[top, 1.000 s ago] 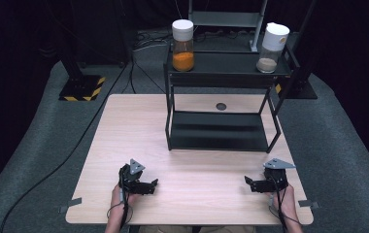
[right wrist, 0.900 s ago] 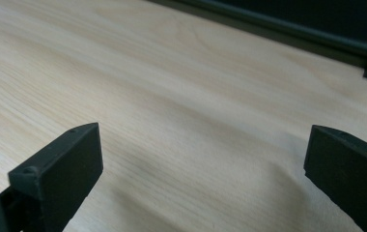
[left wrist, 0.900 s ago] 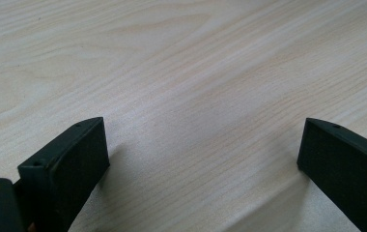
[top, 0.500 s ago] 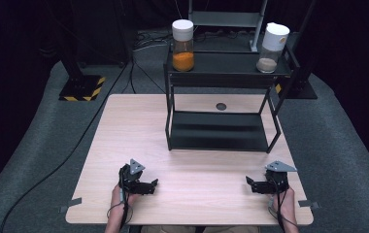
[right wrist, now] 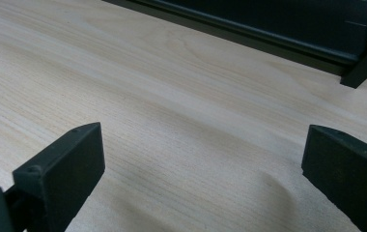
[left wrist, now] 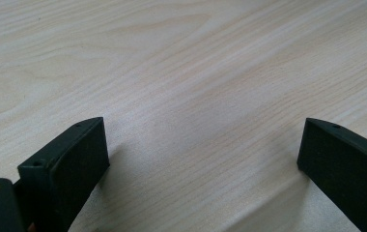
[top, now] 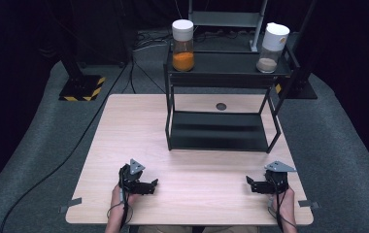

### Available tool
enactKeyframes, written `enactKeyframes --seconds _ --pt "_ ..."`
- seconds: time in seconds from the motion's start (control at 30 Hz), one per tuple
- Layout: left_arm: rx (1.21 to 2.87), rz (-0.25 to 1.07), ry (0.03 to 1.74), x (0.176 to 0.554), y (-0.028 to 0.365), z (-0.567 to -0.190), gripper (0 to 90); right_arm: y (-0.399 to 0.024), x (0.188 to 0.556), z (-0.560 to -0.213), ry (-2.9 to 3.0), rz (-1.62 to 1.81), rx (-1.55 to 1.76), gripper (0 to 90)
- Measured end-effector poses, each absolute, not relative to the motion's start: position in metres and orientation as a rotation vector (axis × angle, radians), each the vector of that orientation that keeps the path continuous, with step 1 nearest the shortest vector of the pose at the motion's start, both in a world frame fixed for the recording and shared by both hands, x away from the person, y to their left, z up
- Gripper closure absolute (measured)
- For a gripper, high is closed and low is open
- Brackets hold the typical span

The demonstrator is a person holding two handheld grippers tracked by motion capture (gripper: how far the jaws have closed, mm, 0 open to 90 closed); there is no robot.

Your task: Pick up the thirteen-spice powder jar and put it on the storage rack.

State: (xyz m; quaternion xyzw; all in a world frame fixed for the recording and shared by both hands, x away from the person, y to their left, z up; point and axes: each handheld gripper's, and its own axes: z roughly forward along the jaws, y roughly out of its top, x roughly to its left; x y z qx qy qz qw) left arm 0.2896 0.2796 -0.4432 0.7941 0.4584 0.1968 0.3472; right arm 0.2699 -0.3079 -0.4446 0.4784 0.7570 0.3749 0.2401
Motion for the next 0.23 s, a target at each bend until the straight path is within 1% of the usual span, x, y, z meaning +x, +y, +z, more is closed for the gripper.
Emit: enactKeyframes --seconds 0.23 --pt "2.06 0.511 1.188 0.2895 0.2795 -0.4432 3.7 -0.3062 0.2713 -0.4437 2.086 1.011 1.298 1.0"
